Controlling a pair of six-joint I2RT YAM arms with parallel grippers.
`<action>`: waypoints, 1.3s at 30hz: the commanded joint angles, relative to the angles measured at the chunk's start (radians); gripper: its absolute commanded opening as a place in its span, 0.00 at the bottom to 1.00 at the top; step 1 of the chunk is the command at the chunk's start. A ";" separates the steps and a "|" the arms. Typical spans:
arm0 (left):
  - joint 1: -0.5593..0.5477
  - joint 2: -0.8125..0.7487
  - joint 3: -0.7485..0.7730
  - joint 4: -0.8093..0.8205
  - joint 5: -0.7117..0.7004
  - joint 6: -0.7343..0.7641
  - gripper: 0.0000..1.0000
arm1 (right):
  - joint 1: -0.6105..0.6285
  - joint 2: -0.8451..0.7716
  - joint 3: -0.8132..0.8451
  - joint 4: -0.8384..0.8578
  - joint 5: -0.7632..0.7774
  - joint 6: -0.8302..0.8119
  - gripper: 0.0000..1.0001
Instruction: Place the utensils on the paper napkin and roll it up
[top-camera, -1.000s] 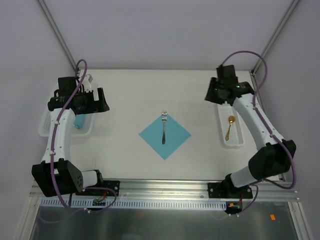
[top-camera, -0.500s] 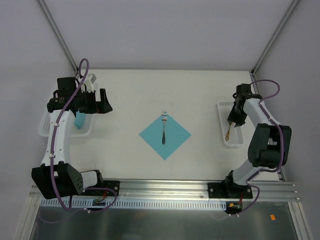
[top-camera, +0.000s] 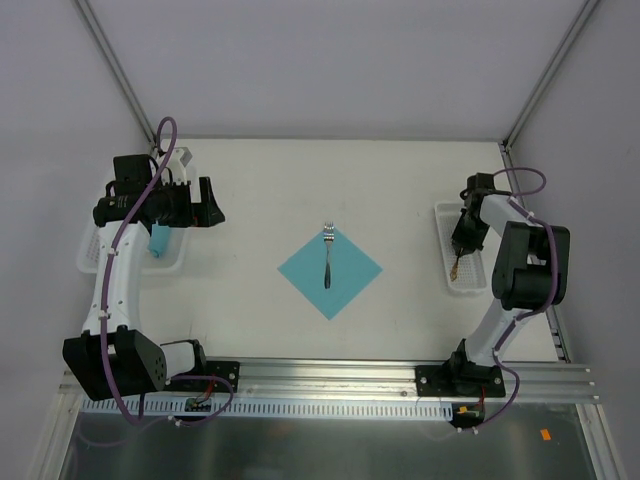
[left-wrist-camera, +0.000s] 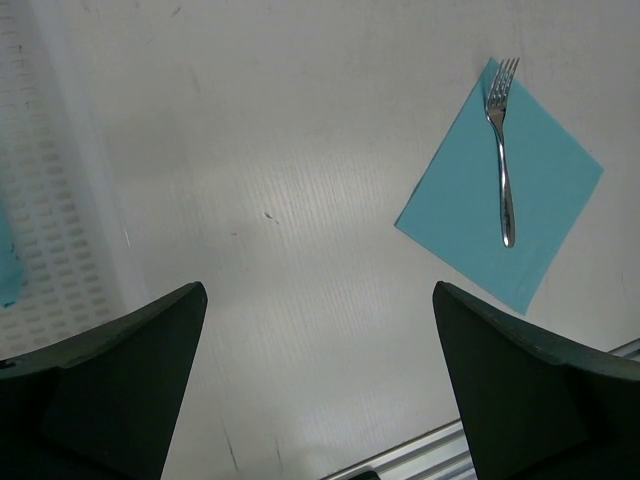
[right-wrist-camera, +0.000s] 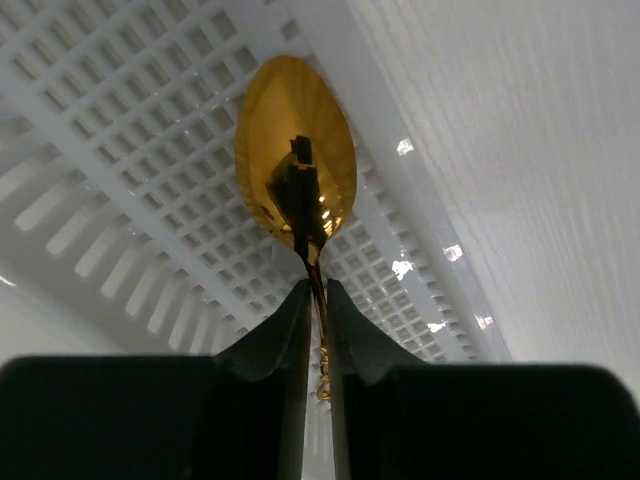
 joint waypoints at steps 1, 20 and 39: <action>0.011 -0.006 0.030 0.005 0.018 -0.030 0.99 | -0.005 -0.012 0.017 0.037 -0.017 -0.015 0.08; 0.029 0.008 0.196 0.031 0.834 -0.044 0.95 | 0.088 -0.541 -0.076 0.594 -1.050 0.301 0.00; -0.061 -0.233 -0.181 1.169 0.808 -0.872 0.68 | 0.696 -0.181 0.014 2.002 -0.988 1.212 0.00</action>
